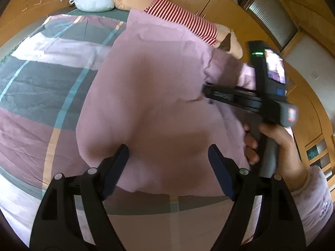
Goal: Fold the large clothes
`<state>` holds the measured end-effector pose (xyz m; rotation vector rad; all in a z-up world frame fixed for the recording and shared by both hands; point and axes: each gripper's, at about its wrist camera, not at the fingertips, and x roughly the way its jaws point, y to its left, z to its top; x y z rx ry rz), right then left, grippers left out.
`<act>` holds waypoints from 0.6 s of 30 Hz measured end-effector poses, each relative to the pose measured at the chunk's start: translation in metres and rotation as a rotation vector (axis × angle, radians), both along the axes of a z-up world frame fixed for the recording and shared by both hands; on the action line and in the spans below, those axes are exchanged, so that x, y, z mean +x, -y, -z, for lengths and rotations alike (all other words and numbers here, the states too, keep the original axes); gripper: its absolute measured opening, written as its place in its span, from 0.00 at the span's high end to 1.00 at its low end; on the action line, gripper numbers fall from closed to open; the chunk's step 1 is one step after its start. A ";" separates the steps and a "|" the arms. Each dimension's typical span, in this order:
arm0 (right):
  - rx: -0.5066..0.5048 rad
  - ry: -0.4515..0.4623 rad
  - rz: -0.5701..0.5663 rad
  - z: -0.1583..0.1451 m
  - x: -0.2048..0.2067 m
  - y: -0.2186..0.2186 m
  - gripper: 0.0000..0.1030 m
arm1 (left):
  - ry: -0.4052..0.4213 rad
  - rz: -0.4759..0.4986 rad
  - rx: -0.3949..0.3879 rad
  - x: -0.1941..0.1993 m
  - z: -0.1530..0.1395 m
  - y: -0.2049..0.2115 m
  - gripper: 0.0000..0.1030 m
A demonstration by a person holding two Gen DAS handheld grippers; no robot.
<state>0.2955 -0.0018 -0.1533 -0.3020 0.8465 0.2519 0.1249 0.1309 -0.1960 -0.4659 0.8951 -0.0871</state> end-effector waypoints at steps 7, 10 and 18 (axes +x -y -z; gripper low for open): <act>0.134 0.127 0.153 -0.029 -0.021 0.119 0.11 | -0.014 0.001 0.017 0.000 0.003 0.002 0.21; 0.074 0.139 0.285 -0.014 -0.008 0.190 0.01 | -0.009 0.004 0.021 0.000 0.003 0.003 0.21; 0.232 0.007 0.721 0.017 -0.014 0.342 0.01 | 0.004 0.005 0.040 0.000 0.001 0.006 0.21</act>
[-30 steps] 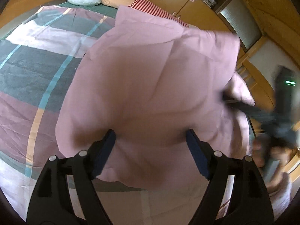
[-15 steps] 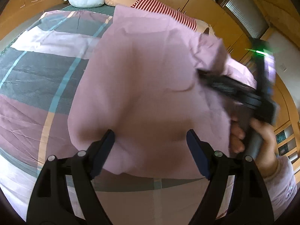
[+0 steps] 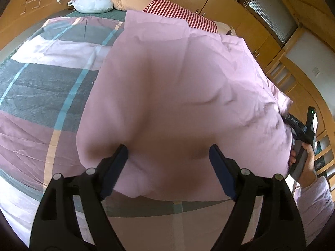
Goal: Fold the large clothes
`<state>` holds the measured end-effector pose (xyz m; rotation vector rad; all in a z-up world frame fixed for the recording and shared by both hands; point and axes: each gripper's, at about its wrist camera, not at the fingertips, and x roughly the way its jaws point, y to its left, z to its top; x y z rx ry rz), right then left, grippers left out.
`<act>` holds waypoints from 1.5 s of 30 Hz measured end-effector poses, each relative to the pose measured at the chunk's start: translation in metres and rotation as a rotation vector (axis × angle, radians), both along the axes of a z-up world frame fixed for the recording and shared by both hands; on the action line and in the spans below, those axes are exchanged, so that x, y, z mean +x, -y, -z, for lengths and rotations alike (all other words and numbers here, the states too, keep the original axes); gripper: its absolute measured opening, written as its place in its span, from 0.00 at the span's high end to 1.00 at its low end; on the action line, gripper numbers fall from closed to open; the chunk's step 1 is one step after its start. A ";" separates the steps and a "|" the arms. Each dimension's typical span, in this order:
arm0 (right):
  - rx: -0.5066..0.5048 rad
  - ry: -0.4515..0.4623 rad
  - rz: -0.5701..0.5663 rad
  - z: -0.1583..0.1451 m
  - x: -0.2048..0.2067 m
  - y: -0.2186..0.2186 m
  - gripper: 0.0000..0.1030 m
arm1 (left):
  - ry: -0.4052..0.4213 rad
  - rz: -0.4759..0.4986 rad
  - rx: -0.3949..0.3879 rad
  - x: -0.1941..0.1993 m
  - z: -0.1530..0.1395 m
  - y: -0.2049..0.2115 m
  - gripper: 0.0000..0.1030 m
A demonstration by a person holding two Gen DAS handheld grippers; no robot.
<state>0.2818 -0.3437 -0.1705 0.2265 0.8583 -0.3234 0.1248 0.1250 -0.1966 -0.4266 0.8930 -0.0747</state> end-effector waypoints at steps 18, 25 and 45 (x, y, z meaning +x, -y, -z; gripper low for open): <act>-0.259 -0.062 -0.675 0.006 0.036 -0.333 0.29 | -0.017 -0.030 -0.012 -0.001 0.001 -0.001 0.17; -0.201 0.066 -0.649 -0.026 0.036 -0.341 0.27 | -0.053 -0.043 -0.097 -0.001 0.006 -0.013 0.16; -0.330 -0.070 -1.005 0.004 0.007 -0.451 0.27 | -0.041 -0.013 0.058 0.000 0.007 0.009 0.11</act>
